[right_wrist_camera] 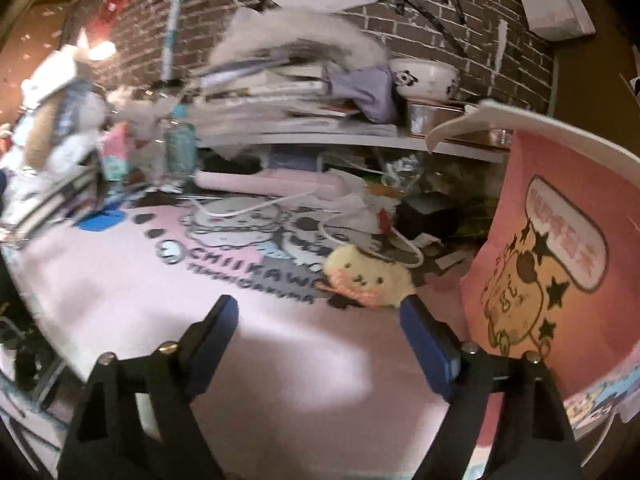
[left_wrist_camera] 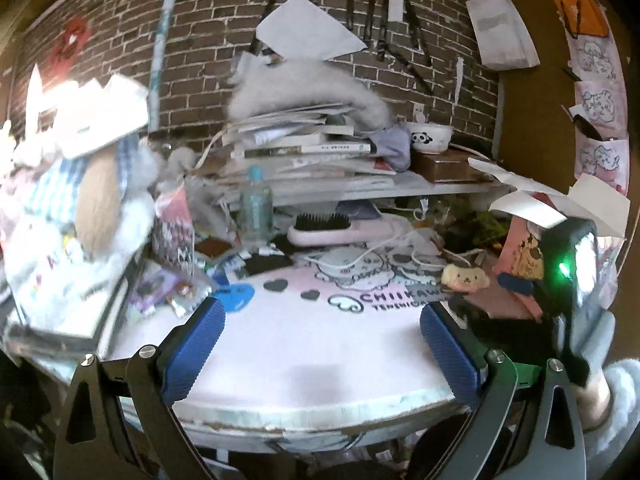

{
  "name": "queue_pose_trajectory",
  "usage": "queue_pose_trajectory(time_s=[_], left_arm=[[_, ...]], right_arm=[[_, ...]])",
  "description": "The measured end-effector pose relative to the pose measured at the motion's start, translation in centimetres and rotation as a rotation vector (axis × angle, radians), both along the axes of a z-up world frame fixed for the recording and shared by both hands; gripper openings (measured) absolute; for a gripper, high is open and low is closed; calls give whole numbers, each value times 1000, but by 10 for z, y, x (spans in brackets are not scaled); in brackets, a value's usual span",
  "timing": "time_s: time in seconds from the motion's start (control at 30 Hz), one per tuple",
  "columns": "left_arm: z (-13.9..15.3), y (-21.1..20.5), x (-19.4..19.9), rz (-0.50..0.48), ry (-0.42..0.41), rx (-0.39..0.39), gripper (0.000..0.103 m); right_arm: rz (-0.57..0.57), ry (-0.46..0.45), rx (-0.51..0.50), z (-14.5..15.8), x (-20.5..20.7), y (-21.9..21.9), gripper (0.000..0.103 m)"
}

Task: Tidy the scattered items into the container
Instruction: 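Lower the right gripper and close it on the yellow dog plush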

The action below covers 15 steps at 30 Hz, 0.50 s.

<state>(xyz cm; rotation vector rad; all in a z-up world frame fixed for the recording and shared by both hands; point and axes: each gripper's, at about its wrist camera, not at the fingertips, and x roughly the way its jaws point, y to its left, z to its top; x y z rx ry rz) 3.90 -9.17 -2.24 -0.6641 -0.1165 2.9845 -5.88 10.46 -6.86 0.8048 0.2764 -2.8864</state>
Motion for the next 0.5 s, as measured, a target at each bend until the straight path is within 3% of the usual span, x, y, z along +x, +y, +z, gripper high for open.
queue_pose_trajectory(time_s=[0.23, 0.5], left_arm=[[-20, -3, -1, -39, -19, 53, 98], [-25, -3, -2, -60, -11, 69, 98]], right_arm=[[-129, -12, 85, 1, -28, -4, 79], [-156, -73, 201, -5, -50, -20, 79]])
